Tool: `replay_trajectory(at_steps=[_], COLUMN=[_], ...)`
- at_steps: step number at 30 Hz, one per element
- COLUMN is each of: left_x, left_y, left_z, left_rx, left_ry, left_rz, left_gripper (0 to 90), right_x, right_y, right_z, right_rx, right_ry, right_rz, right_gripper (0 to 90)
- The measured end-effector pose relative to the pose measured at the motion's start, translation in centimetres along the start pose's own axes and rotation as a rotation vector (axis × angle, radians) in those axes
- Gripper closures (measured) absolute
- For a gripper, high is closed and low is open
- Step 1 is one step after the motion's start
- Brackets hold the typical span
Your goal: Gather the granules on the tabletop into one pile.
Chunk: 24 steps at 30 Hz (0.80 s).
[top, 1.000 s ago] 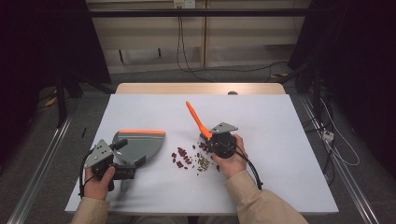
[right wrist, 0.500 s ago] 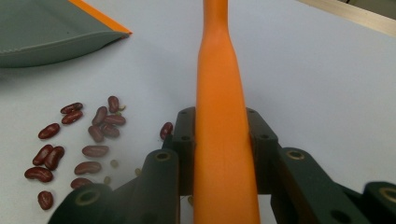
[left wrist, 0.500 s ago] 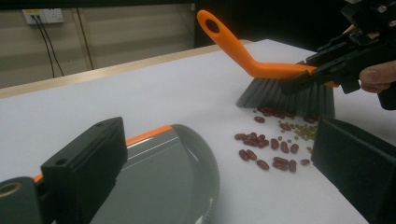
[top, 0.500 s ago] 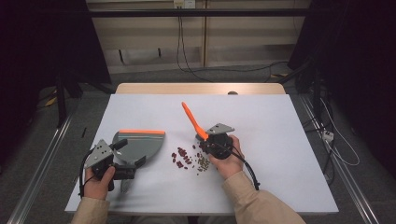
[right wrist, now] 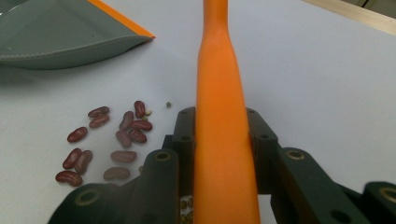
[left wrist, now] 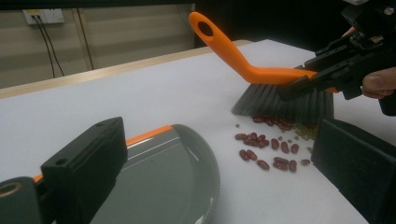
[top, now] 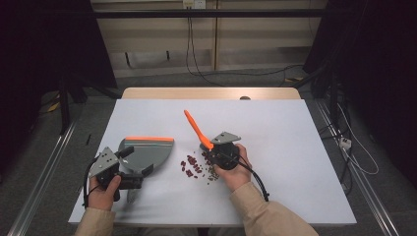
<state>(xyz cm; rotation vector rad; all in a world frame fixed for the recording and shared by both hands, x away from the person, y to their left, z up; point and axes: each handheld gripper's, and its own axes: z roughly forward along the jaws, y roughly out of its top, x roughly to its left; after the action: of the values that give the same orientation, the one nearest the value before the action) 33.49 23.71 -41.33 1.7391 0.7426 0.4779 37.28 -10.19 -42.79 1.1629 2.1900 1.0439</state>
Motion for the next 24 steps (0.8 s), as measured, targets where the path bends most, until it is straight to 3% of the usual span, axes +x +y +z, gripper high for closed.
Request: replay_trajectory(at_steps=[6, 18, 24], left_x=[0.0, 0.1, 0.1], left_y=[0.0, -0.1, -0.1], left_z=[0.0, 0.1, 0.0], left_rx=[-0.001, 0.007, 0.006], left_ry=[0.0, -0.001, -0.002], left_rz=[0.001, 0.005, 0.004], left_gripper=[3.4, 3.4, 3.4], right_x=[0.3, -1.3, 0.0], right_y=[0.0, 1.1, 2.0], right_z=[0.0, -1.7, -1.8], right_rx=[-0.009, -0.096, -0.117], right_ry=[0.007, 0.018, 0.053], right_rz=[-0.018, 0.092, 0.107], right_gripper=[70.9, 70.9, 70.9])
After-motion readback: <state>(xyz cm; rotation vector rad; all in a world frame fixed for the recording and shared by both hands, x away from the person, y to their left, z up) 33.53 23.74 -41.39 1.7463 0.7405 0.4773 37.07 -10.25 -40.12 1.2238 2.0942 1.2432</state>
